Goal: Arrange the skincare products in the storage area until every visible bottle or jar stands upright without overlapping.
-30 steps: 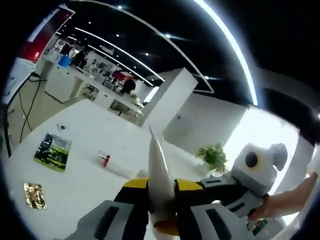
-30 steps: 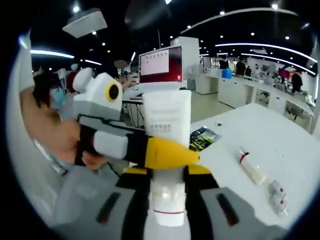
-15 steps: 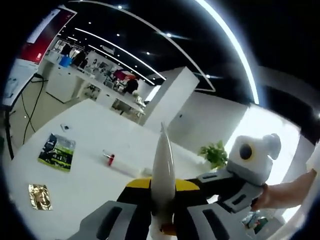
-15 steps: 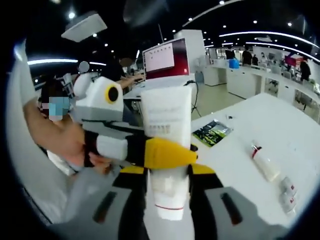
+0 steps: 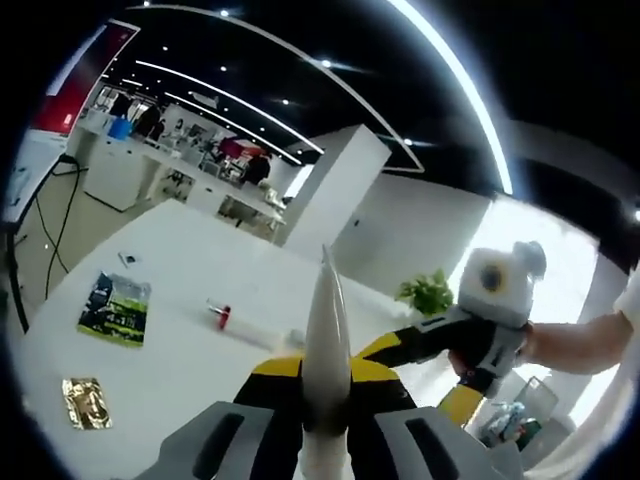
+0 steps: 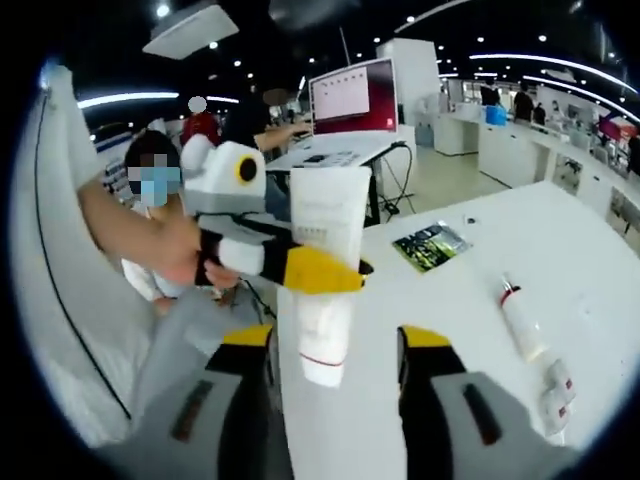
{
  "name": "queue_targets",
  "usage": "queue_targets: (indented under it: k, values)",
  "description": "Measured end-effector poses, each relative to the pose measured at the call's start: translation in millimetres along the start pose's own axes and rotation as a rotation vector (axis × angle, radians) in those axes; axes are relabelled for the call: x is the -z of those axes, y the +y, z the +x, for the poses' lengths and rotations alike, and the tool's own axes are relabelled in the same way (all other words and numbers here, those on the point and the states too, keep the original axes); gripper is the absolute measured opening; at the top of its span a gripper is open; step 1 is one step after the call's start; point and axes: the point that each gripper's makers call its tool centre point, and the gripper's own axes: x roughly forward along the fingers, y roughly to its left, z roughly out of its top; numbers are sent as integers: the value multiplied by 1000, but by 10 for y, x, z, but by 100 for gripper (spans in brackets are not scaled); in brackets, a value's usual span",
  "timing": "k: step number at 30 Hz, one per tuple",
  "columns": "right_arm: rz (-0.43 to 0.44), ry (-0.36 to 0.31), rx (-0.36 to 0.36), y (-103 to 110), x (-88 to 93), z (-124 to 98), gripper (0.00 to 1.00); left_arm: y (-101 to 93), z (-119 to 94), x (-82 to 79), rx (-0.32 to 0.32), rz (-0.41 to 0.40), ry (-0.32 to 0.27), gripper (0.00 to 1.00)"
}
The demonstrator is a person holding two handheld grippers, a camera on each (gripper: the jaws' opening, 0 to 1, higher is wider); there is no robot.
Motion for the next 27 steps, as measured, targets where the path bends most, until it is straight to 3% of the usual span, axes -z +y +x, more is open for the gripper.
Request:
queue_targets:
  k: [2,4,10,15,19,25,27]
  values:
    - [-70,11,0,-36,-60,-70,52,-6,2,50,10,-9,14,14]
    - [-84,27,-11,-52,-106,-121,52,-31,9,103,18,14,30,14]
    - [-218,122,-67,-90,-273,-268,52,-168,58,235,79,72,90,14]
    - [-295,179,-108,-85,-323,-251,51,-306,126,340,130,153,141,14]
    - [-304,212,-150,-44,-346,-204,51,-401,173,439,168,220,189,14]
    - [-359,333,-227,40,-165,-179,46,-484,219,580,208,293,252,14]
    - [-377,390,-268,93,-47,-192,37,-503,228,601,218,288,265,14]
